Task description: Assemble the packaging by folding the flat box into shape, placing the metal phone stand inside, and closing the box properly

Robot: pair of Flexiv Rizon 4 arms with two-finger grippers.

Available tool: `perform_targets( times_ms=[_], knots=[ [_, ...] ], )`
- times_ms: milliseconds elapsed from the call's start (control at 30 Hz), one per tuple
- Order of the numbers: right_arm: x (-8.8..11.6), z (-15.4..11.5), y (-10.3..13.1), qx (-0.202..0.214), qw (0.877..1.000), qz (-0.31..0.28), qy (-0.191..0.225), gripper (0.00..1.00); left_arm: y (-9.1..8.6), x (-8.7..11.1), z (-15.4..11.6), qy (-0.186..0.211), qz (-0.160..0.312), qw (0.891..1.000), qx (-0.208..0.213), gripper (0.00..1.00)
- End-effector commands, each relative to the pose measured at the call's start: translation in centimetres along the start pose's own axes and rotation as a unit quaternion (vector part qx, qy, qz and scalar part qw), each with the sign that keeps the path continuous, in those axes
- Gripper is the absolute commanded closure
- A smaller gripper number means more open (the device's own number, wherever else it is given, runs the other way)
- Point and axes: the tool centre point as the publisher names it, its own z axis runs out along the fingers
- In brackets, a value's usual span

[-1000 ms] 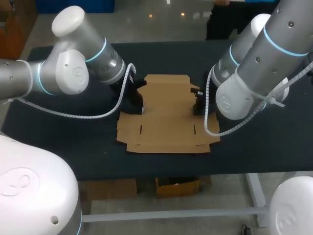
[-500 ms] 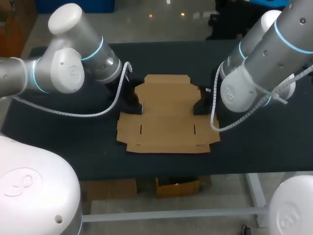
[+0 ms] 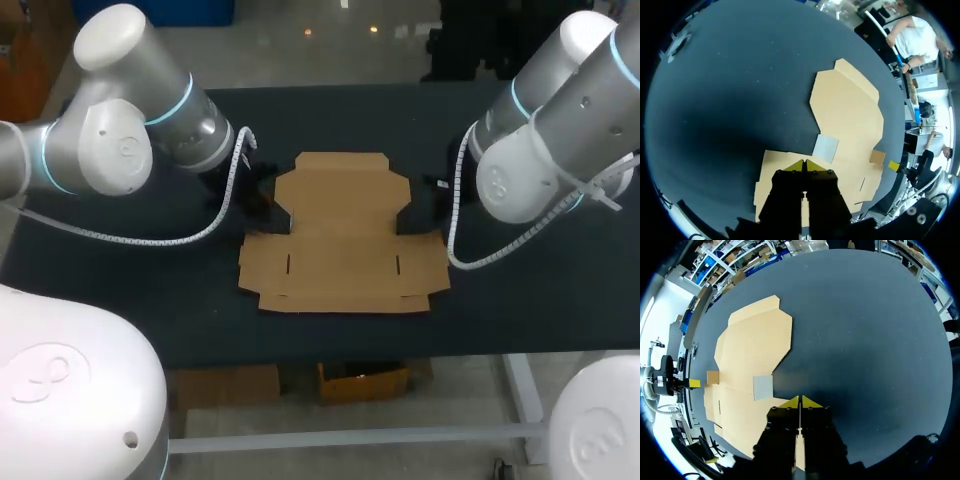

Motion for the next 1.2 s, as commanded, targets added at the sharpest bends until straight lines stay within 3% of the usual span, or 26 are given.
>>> perform_targets(
  times_ms=[33,333,900,1200],
  knots=[
    [-0.6,-1.9,-0.8,0.036,0.997,0.004,0.062,1.0,1.3,-0.5,-1.3,-0.002,-0.002,1.0,0.009,1.0],
    [-1.3,-3.9,-3.8,0.049,0.997,0.018,0.059,1.0,4.2,-1.9,-2.9,0.005,-0.011,1.0,0.009,1.0],
    [-2.3,-6.6,-11.5,0.057,0.997,0.034,0.044,1.0,11.6,-4.6,-4.8,0.014,-0.025,1.0,-0.003,1.0],
    [-2.5,-6.3,-14.8,0.059,0.997,0.035,0.042,1.0,14.7,-6.7,-4.8,0.019,-0.018,1.0,-0.014,1.0]
  ],
)
